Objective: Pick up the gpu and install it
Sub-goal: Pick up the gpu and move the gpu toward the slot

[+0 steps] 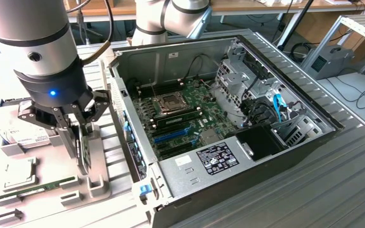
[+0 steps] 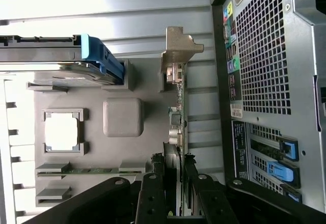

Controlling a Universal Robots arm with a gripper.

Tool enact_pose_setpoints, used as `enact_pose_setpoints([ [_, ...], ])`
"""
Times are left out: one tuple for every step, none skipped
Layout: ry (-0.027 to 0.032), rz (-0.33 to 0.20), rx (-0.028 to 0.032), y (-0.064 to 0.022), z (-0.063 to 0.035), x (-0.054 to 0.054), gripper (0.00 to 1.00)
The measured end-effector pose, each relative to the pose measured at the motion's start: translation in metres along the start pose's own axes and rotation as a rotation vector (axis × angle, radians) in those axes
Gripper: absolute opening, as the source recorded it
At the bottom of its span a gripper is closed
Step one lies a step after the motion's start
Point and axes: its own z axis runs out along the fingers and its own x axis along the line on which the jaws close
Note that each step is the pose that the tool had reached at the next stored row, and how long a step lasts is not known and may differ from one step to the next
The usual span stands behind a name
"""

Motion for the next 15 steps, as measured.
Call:
enact_pose_setpoints([
  [0.0000,0.000,0.0000,0.0001,-0.0011,0.000,0.26],
  [0.0000,0.000,0.0000,0.0002,-0.0022,0.000,0.26],
  [0.0000,0.000,0.0001,0.0002,-0.0033,0.000,0.26],
  [0.0000,0.000,0.0000,0.0003,-0.0043,0.000,0.26],
  [0.0000,0.000,0.0000,0.0004,-0.0053,0.000,0.26],
  [0.0000,0.000,0.0000,0.0004,-0.0066,0.000,0.26],
  [0.0000,0.000,0.0000,0.0005,-0.0083,0.000,0.26],
  [-0.0001,0.000,0.0000,0.0006,-0.0093,0.000,0.26],
  [0.0000,0.000,0.0000,0.0007,-0.0103,0.000,0.26],
  [0.0000,0.000,0.0000,0.0007,-0.0113,0.000,0.26],
  [0.0000,0.000,0.0001,0.0008,-0.0124,0.000,0.26],
  [0.0000,0.000,0.0000,0.0009,-0.0133,0.000,0.26],
  [0.0001,0.000,0.0001,0.0010,-0.0144,0.000,0.26],
  [0.0000,0.000,0.0000,0.0010,-0.0153,0.000,0.26],
  [0.0000,0.000,0.0000,0.0011,-0.0161,0.000,0.26],
])
